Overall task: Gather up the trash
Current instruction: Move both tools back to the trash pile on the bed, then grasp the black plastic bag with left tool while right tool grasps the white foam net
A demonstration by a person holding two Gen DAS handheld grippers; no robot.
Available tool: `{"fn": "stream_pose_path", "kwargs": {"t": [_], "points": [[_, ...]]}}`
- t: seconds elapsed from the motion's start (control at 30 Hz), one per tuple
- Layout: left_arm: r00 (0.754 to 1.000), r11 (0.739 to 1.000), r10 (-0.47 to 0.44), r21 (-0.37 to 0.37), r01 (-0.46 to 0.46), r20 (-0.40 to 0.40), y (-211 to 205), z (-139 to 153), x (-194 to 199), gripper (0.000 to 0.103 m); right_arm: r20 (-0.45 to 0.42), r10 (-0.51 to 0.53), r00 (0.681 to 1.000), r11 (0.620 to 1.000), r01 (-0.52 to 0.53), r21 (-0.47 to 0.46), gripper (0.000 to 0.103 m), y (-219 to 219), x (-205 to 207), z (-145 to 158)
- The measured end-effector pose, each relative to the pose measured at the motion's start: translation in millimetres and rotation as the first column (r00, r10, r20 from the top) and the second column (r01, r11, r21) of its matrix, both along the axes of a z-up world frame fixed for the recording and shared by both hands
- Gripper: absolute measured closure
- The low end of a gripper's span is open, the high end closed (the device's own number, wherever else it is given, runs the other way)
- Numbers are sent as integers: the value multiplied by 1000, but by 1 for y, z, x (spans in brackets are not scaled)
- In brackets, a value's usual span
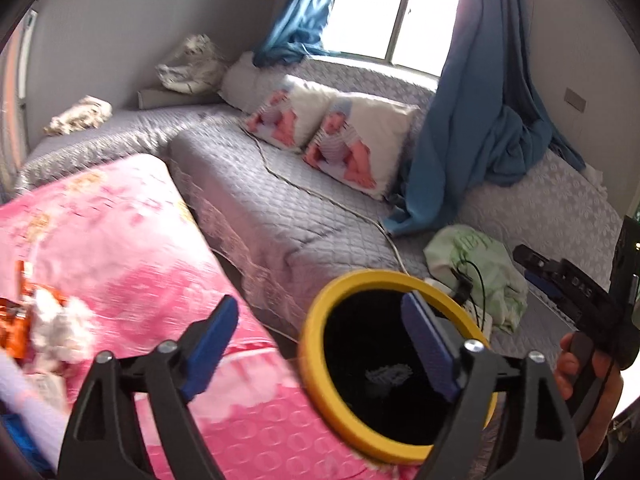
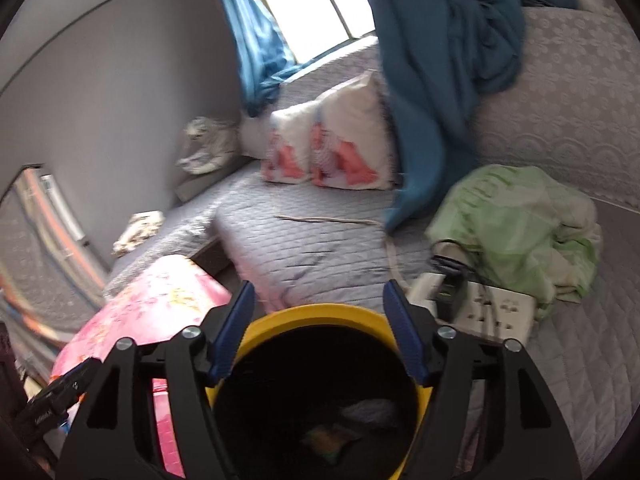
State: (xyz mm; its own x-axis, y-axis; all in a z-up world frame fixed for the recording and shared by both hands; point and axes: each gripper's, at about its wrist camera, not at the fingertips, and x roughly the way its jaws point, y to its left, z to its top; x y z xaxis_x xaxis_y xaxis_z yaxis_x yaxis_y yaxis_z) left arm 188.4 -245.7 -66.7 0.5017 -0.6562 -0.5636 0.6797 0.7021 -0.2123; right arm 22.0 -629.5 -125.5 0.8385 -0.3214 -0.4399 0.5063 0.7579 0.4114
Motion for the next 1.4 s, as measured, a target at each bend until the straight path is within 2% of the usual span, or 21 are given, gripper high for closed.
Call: {"fn": "stream_pose_path", "kwargs": {"t": [0.2, 0.37, 0.57, 0.67, 0.73, 1.0, 1.1, 1.2, 1.4], "points": [[993, 995, 95, 38, -97, 70, 53, 13, 0, 14, 48, 157, 986, 987, -155, -52, 28, 42, 12, 21], [983, 983, 178, 39, -180, 38, 108, 11, -2, 14, 55, 270, 961, 959, -264, -104, 26, 81, 25, 31], [965, 966, 256, 33, -258, 51, 167, 14, -26, 14, 32, 413, 910, 904, -406, -133, 25, 131, 48, 36], [953, 953, 299, 32, -301, 49, 198, 13, -42, 14, 4, 491, 871, 861, -485, -156, 25, 158, 61, 36], [946, 945, 322, 34, -324, 45, 215, 11, -53, 14, -23, 552, 833, 819, -547, -172, 25, 178, 72, 34], [927, 926, 376, 39, -375, -17, 251, -13, -88, 14, -141, 745, 652, 625, -756, -196, 25, 255, 117, 19], [923, 924, 382, 33, -381, -50, 258, -24, -93, 14, -180, 780, 599, 568, -799, -200, 25, 277, 127, 11], [922, 924, 383, 35, -382, -50, 256, -30, -94, 14, -216, 792, 571, 529, -818, -224, 25, 295, 133, 5], [917, 924, 383, 32, -381, -114, 254, -42, -83, 18, -268, 807, 526, 479, -849, -223, 25, 310, 146, -2]]}}
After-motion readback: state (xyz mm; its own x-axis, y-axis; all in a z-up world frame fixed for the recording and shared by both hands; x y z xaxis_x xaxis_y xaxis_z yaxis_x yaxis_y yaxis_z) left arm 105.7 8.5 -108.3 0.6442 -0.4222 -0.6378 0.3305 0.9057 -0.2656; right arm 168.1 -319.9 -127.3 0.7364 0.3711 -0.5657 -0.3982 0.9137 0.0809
